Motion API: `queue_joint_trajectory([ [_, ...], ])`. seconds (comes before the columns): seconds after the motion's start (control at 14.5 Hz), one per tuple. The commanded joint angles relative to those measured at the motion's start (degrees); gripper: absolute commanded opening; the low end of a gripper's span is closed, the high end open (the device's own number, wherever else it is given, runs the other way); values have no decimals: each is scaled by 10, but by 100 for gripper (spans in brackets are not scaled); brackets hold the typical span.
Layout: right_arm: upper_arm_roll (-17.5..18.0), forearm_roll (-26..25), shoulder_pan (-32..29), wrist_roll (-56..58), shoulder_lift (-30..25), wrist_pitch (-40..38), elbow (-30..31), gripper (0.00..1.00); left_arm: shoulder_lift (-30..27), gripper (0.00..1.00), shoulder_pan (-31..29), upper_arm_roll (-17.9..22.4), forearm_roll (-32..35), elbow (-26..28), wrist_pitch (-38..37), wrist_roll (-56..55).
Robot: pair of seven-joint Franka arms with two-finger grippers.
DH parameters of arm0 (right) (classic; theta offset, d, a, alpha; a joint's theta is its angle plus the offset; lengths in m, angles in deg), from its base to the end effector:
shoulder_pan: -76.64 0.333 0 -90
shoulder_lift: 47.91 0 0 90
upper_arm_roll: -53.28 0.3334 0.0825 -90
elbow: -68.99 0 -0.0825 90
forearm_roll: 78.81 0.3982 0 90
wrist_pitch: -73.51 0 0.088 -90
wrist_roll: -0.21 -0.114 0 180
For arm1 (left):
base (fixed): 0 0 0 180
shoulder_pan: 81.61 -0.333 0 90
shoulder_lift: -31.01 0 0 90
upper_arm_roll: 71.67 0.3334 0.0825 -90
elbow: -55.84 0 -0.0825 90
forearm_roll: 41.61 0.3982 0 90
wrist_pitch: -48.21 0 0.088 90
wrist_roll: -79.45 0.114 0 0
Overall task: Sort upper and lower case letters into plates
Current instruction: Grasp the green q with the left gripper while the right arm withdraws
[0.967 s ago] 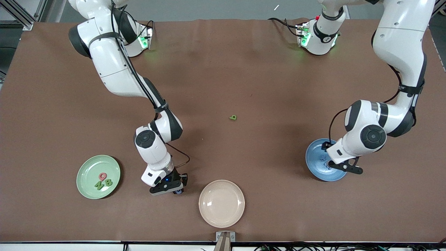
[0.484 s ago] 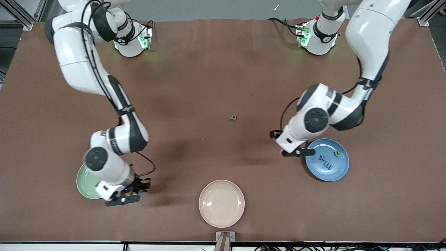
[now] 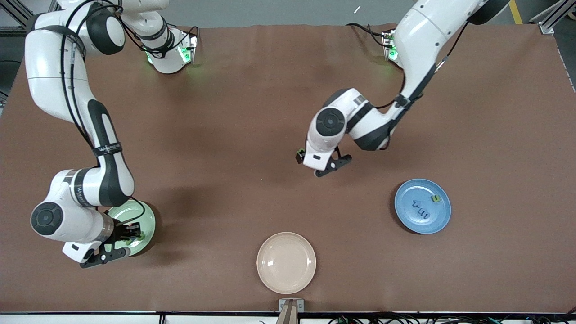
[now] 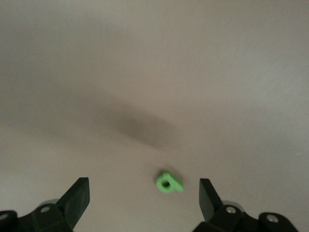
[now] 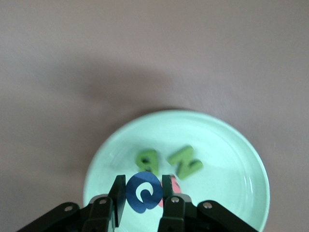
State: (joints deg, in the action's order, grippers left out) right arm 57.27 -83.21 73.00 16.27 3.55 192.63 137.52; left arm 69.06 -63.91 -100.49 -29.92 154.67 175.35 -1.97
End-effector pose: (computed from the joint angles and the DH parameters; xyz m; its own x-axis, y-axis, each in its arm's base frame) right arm 0.7846 -0.0148 0.2343 0.9557 0.2939 -0.0160 0.2940 -0.9558 0.0080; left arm 0.4954 -0.4649 0.2288 0.8360 0.5251 -0.1595 0.5242 -0.8501 -0.0511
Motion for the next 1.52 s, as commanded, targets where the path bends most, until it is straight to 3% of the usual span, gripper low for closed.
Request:
queue_joint_trajectory([
  [0.0,11,5,-11,13,-14,1,33,78,-13,100,1,5,4,54,49,-90],
  [0.07,11,5,-11,13,-14,1,33,80,-13,100,4,5,4,62,71,-122],
  [0.14,10,4,-11,13,-17,1,32,89,-10,98,13,6,6,64,84,-151],
  [0.28,10,5,-21,12,-31,-1,32,100,-1,93,22,10,65,61,92,-228],
  [0.48,8,4,-21,6,-73,-27,33,100,26,79,32,9,148,49,96,-320],
  [0.69,9,5,-21,2,-128,-71,39,100,36,72,33,9,150,41,96,-327],
  [0.97,-9,47,-7,0,-242,-86,118,100,55,63,54,9,150,14,96,-327],
  [1.17,-79,84,46,-1,-303,-149,137,100,72,45,58,9,150,-5,96,-327],
  [1.31,-88,91,50,-16,-340,-197,141,100,69,24,66,9,145,-4,92,-328],
  [1.45,-88,91,49,-48,-377,-234,147,100,67,11,61,10,144,-1,89,-327],
])
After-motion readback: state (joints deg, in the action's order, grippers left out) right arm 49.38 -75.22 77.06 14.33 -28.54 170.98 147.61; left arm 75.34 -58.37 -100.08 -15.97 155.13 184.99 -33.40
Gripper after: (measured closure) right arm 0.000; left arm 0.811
